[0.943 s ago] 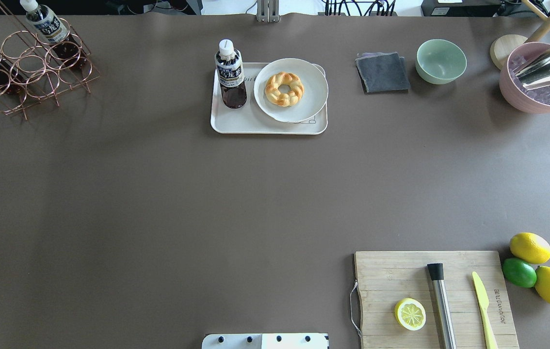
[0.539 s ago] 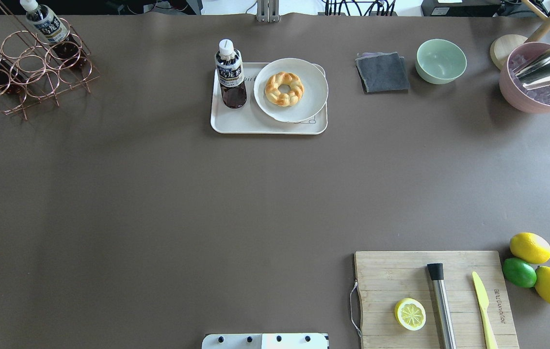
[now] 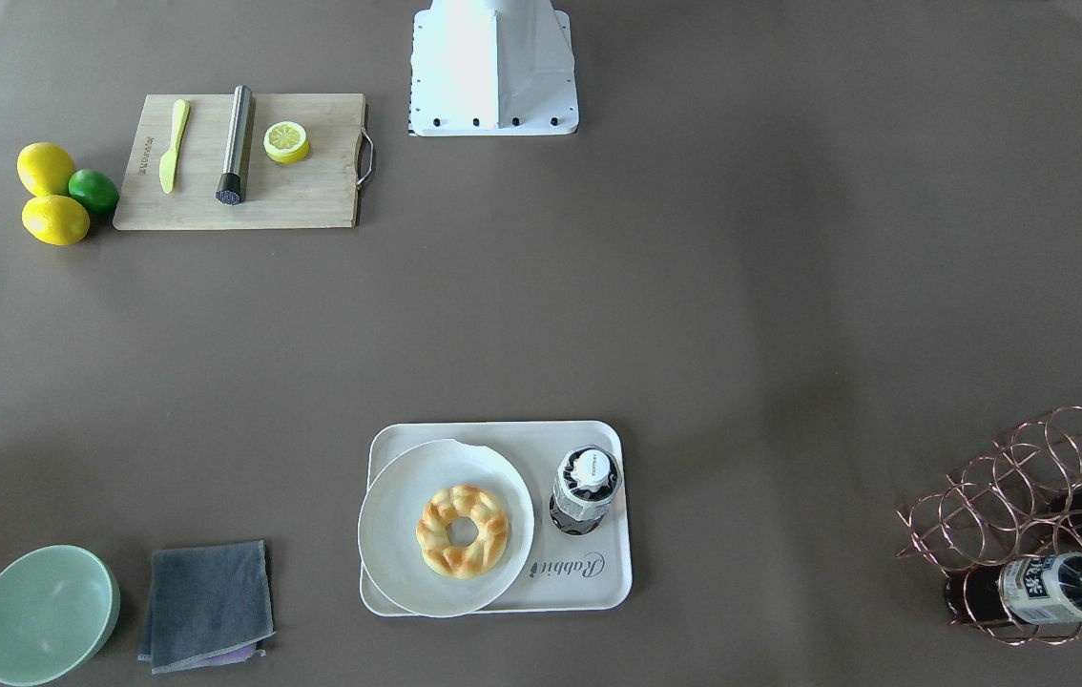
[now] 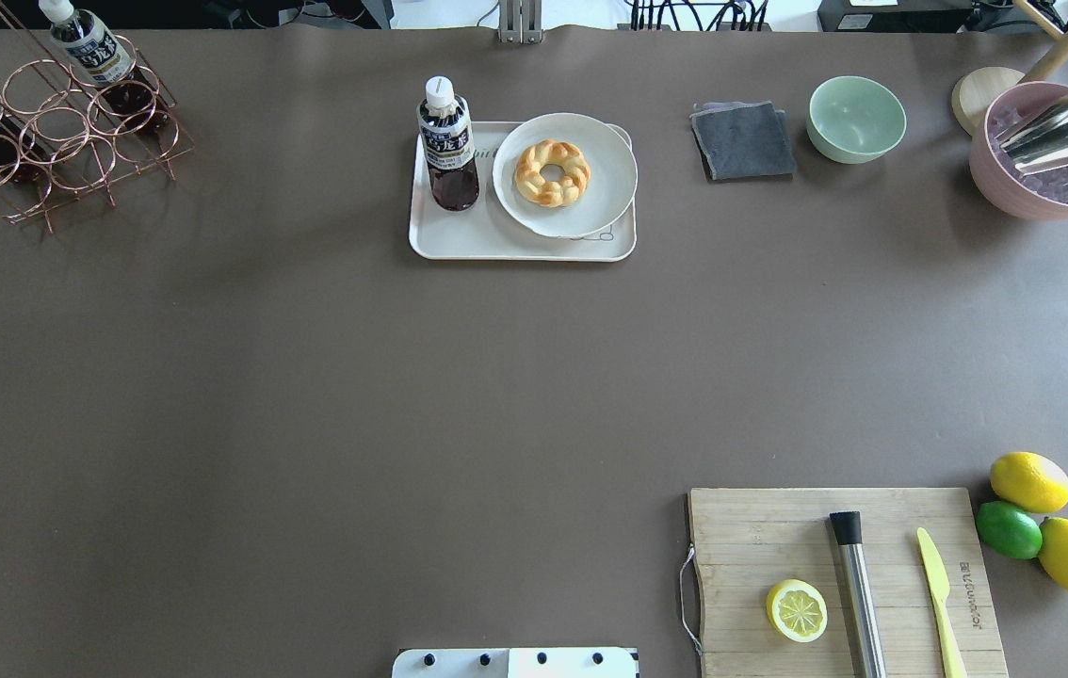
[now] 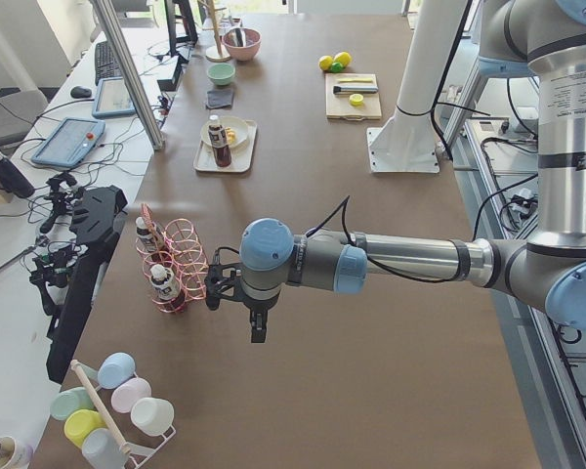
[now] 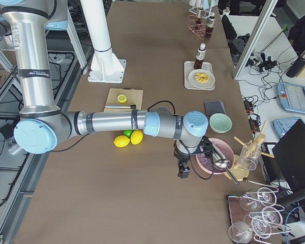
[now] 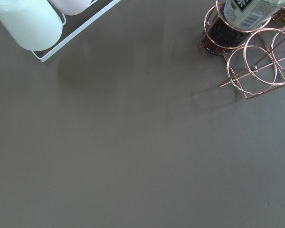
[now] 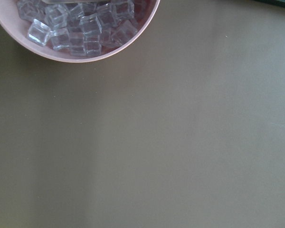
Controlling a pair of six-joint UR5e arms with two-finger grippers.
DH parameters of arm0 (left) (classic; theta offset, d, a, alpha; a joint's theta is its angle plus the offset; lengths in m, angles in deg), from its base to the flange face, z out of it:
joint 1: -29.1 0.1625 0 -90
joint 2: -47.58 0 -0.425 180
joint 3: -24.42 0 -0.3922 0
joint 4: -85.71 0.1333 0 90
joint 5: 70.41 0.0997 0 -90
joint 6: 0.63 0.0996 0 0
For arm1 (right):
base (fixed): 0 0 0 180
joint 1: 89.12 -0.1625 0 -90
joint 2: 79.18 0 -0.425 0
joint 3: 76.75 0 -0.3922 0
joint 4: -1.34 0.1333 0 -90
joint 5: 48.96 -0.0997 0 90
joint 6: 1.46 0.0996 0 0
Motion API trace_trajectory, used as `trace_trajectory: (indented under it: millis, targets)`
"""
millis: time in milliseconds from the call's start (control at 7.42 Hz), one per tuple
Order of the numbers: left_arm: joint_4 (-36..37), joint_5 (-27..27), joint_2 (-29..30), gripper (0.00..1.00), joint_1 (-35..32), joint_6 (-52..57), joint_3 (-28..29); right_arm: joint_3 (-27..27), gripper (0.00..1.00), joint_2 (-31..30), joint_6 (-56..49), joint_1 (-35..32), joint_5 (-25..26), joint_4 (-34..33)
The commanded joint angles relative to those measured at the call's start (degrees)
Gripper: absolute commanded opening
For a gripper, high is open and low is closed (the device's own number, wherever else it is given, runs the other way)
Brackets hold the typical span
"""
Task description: Place tea on tray
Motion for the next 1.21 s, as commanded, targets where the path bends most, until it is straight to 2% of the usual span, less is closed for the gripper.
trace_trajectory:
  millis: [0, 1078]
  targets:
    - [0.9, 0.0, -0.1, 0.98, 0.1, 0.0, 0.7, -2.2, 1.00, -0.6, 0.5, -1.4, -1.3, 3.6]
    - [1.0, 0.6, 2.2, 0.98, 0.4, 0.0, 2.5, -3.4, 1.00, -0.6, 1.1, -3.0, -2.6, 3.6]
